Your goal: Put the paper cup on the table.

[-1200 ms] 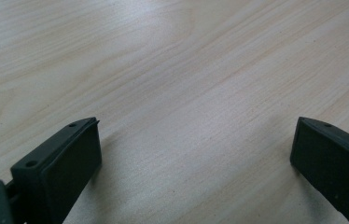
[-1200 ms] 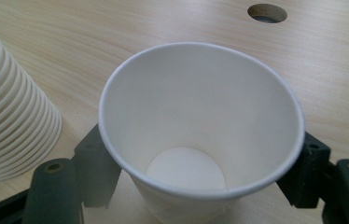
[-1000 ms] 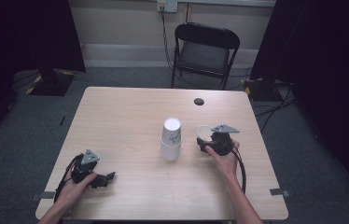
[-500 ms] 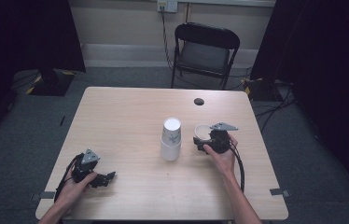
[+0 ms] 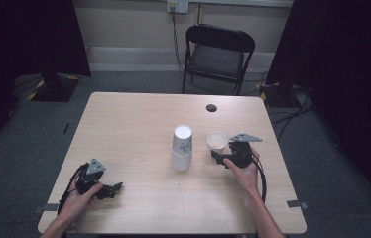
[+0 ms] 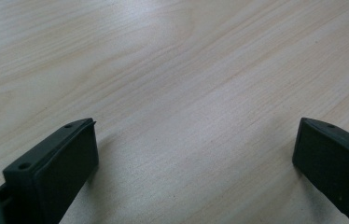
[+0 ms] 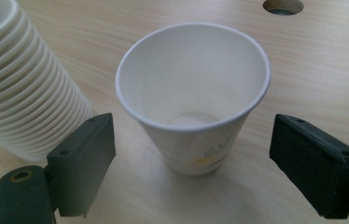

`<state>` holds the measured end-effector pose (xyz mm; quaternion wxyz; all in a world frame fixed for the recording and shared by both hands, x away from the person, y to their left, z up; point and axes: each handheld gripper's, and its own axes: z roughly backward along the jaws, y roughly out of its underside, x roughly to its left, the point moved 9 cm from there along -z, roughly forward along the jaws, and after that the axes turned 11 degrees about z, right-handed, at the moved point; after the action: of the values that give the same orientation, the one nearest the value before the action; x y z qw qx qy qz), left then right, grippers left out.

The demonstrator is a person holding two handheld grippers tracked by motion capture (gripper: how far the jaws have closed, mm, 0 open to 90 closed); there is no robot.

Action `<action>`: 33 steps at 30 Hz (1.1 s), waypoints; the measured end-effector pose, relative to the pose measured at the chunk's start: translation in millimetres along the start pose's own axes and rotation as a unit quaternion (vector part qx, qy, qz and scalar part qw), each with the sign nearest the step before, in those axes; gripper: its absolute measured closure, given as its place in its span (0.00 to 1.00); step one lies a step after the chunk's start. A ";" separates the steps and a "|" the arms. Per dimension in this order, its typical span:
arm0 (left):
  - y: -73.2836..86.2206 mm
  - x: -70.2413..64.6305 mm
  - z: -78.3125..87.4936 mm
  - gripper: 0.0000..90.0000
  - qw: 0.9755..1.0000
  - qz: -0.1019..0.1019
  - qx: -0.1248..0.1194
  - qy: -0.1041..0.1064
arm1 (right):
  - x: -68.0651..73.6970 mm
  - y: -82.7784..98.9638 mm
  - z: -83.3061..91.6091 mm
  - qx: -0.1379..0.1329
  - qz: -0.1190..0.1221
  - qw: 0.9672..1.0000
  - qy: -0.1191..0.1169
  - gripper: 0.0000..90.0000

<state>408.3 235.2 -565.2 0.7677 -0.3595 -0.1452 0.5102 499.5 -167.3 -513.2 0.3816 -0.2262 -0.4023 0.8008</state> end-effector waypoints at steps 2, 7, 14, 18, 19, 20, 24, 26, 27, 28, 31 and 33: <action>0.1 0.4 0.2 0.00 1.000 0.000 0.000 -0.001 | 0.9 3.1 7.6 -0.002 0.003 1.000 0.001 0.17; 0.1 0.5 0.2 0.00 1.000 0.003 -0.001 -0.002 | 2.4 5.8 24.3 -0.008 -0.009 1.000 -0.011 0.16; -0.4 1.6 -0.1 0.00 1.000 0.006 -0.001 -0.007 | 16.3 15.4 49.2 0.002 0.013 1.000 -0.012 0.15; -0.4 1.7 -0.1 0.00 1.000 0.006 -0.001 -0.007 | 21.9 26.6 55.5 0.011 0.017 1.000 -0.014 0.15; -0.3 1.7 -0.1 0.00 1.000 0.006 -0.001 -0.007 | 23.8 31.3 55.6 0.019 0.020 0.999 -0.018 0.15; -0.3 1.6 0.0 0.00 1.000 0.006 -0.001 -0.007 | 25.1 35.6 55.9 0.023 0.020 0.999 -0.021 0.16; 0.3 0.9 0.6 0.00 1.000 0.015 -0.003 -0.018 | 27.3 55.3 55.7 0.049 0.016 0.999 -0.014 0.15; 0.4 0.6 0.6 0.00 1.000 0.016 -0.003 -0.019 | 29.3 66.9 54.1 0.071 0.021 0.997 -0.011 0.16; 0.4 0.6 0.6 0.00 1.000 0.016 -0.003 -0.019 | 30.5 71.6 54.0 0.078 0.027 0.997 -0.011 0.16; 0.4 0.6 0.6 0.00 1.000 0.016 -0.003 -0.019 | 30.9 75.1 54.3 0.082 0.028 0.996 -0.010 0.15; 0.3 0.8 0.6 0.00 1.000 0.015 -0.003 -0.019 | 32.5 84.1 54.3 0.091 0.035 0.995 -0.003 0.16; 0.4 0.6 0.6 0.00 1.000 0.016 -0.003 -0.018 | 34.7 87.9 53.7 0.096 0.040 0.995 -0.002 0.15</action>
<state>408.0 236.1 -565.1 0.7554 -0.3546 -0.1549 0.5288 404.8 -199.0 -556.1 0.3684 -0.2033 -0.3152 0.8506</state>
